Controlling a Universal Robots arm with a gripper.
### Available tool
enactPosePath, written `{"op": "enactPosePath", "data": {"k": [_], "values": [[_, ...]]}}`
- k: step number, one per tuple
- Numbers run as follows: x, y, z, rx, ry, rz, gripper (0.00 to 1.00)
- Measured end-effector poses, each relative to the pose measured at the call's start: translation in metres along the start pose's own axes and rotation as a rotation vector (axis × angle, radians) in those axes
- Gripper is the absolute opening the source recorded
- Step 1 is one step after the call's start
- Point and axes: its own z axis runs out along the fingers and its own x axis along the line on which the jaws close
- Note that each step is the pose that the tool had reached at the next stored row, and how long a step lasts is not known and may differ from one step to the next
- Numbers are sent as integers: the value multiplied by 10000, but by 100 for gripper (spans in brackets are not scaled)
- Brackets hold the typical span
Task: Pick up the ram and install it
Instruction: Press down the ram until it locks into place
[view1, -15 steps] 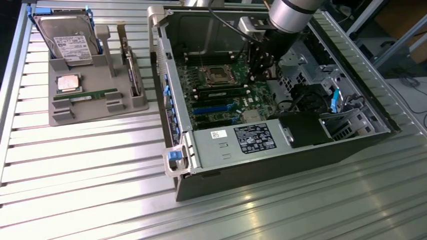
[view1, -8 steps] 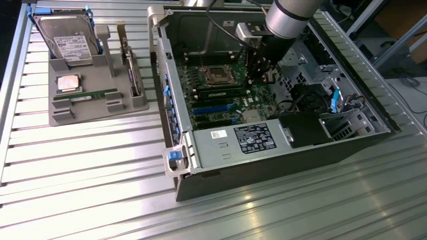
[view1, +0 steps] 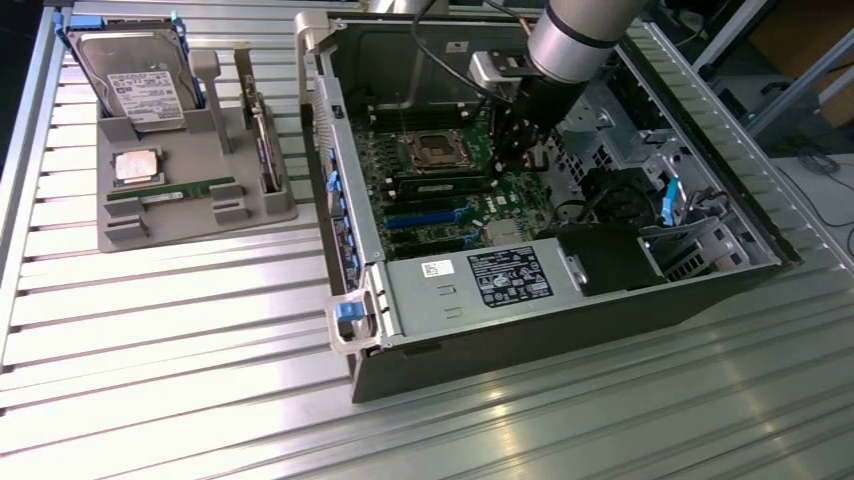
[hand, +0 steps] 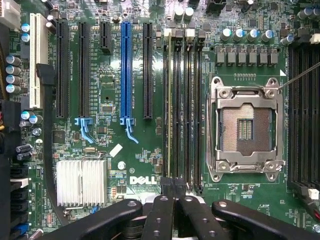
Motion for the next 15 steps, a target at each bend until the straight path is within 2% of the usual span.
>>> {"op": "enactPosePath", "data": {"k": [3, 8, 9, 11, 13, 15], "values": [[-1, 13, -138, -3, 10, 1, 10], [0, 255, -129, -1, 14, 1, 10], [-1, 366, -120, 0, 12, 1, 10], [-1, 533, -105, 0, 12, 1, 10], [-1, 640, -95, 0, 13, 1, 10], [-1, 806, -76, 0, 11, 1, 10]]}}
